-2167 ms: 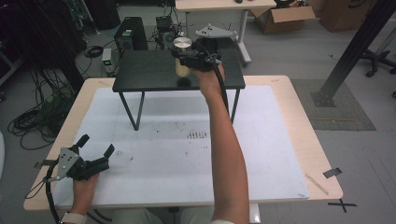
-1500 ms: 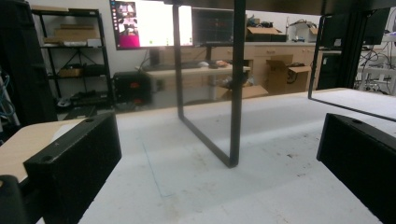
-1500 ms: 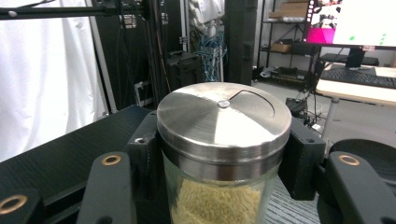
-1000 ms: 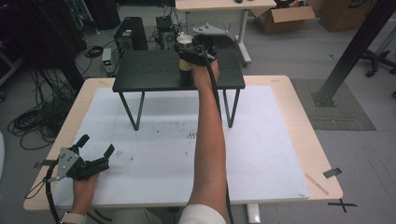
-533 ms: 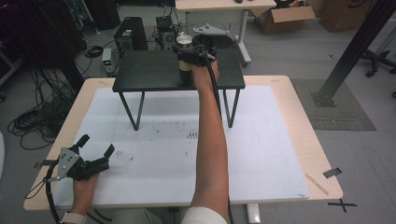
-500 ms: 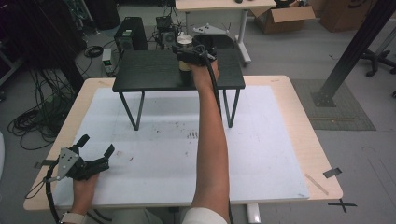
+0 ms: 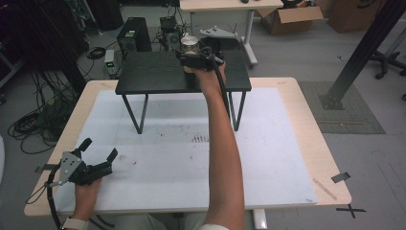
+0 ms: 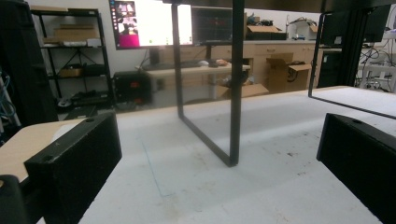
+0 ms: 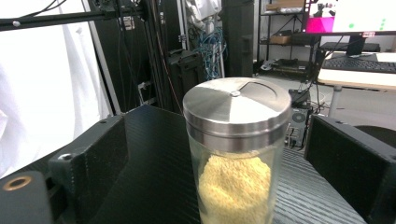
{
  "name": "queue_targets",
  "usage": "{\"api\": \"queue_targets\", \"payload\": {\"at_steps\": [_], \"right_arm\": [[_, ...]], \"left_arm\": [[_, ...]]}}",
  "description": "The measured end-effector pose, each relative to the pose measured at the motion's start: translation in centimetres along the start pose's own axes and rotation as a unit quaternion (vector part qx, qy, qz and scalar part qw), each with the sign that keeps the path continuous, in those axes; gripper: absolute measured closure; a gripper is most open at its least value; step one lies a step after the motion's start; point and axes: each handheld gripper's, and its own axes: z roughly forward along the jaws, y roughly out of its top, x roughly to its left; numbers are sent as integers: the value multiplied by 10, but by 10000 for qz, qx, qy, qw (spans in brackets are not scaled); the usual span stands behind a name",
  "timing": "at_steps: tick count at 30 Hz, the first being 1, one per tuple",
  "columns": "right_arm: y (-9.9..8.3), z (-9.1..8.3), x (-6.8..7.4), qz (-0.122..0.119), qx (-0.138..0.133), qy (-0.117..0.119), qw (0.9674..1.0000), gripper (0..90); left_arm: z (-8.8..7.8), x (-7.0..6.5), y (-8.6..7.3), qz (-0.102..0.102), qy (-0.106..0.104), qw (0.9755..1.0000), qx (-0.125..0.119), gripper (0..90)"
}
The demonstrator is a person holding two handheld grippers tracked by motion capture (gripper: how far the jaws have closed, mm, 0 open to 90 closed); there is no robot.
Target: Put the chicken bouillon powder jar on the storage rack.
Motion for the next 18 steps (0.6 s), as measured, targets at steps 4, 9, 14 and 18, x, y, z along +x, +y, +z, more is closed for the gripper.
{"api": "queue_targets", "payload": {"at_steps": [4, 9, 14, 18], "right_arm": [[2, -8, 4, -56, 7, 21, 10000, 9], [2, -14, 7, -98, 71, 78, 9999, 4], [-2, -25, 12, -88, -43, 174, 9998, 3], [-4, -33, 16, -102, -64, 285, 9995, 2]], "left_arm": [[0, 0, 0, 1, -1, 10000, -6, 3], [0, 0, 0, 8, 1, 10000, -5, 3], [0, 0, 0, -3, 3, 10000, -12, 3], [0, 0, 0, 11, 6, 10000, 0, 3]]}}
